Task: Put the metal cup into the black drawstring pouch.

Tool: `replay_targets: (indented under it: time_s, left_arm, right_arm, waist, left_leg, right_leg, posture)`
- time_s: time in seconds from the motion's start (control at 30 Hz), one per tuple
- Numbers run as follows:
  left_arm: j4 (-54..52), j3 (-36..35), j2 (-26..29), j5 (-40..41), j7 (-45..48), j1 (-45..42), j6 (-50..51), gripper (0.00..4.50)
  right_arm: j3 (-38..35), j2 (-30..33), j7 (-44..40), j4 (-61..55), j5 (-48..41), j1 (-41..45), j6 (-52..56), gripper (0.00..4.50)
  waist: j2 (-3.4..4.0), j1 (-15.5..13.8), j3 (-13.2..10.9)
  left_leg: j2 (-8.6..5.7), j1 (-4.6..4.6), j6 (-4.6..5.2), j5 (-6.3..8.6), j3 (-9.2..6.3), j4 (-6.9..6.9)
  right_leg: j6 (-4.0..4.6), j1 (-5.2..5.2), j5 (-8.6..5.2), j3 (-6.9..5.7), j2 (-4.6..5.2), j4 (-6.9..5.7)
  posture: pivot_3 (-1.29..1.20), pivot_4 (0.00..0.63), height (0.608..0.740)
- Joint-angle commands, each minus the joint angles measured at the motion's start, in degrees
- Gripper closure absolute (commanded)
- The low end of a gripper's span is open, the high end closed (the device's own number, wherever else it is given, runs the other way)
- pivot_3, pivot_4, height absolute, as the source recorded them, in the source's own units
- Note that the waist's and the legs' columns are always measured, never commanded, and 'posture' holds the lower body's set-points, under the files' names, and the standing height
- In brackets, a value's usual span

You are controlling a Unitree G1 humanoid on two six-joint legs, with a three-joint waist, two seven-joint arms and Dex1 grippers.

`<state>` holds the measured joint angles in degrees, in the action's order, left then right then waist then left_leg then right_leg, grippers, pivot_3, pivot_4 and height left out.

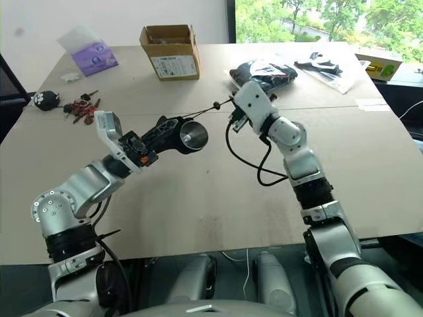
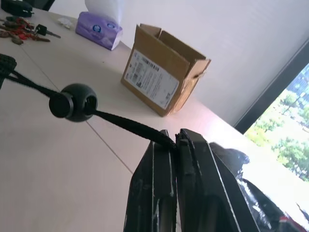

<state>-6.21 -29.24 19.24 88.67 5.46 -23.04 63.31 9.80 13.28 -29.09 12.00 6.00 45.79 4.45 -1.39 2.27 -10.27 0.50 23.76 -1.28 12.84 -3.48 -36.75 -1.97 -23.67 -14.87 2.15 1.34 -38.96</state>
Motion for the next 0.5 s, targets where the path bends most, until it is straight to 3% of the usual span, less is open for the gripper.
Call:
replay_targets:
  time_s: [0.03, 0.27, 0.37, 0.5]
  left_arm:
    - [-2.5, 1.0, -0.6, 2.9, -0.3, 1.2, -2.9, 4.5]
    - [-2.6, 3.3, 0.3, 2.6, 1.2, 1.6, -5.9, 4.5]
    - [-3.7, 3.3, 0.8, 5.7, 2.0, 0.8, -6.4, 3.8]
    - [-6.4, 5.0, 3.3, 9.1, 0.8, 0.4, -5.9, 2.2]
  right_arm:
    - [0.1, 2.8, -1.9, -6.5, 1.0, 2.5, 2.3, 4.43]
    - [0.2, 6.2, -3.4, -9.2, 1.2, 3.7, 3.8, 4.43]
    - [0.5, 7.9, -4.7, -9.5, 1.8, 5.5, 2.7, 4.5]
    - [0.2, 10.5, -7.5, -9.1, 1.5, 10.6, 1.4, 4.5]
  waist:
    - [0.0, -0.1, 0.0]
    - [-0.01, -0.3, 0.0]
    - [0.0, -0.2, 0.0]
    - [0.0, -0.2, 0.0]
  left_leg:
    - [-0.01, 0.0, 0.0, 0.0, 0.0, 0.0]
    - [-0.03, 0.04, 0.01, 0.0, 0.06, -0.04]
    - [-0.03, 0.03, 0.01, 0.0, 0.08, -0.04]
    - [-0.02, 0.04, 0.01, 0.0, 0.08, -0.05]
  right_leg:
    - [0.0, 0.0, 0.0, 0.0, -0.03, 0.0]
    - [0.0, 0.01, 0.0, -0.01, -0.19, 0.01]
    - [0.0, 0.01, 0.0, 0.03, -0.2, 0.02]
    - [0.0, 0.0, 0.0, 0.03, -0.2, 0.02]
  posture:
    - [0.0, 0.15, 0.74]
    - [0.0, 0.15, 0.74]
    - [0.0, 0.15, 0.74]
    - [0.0, 0.15, 0.74]
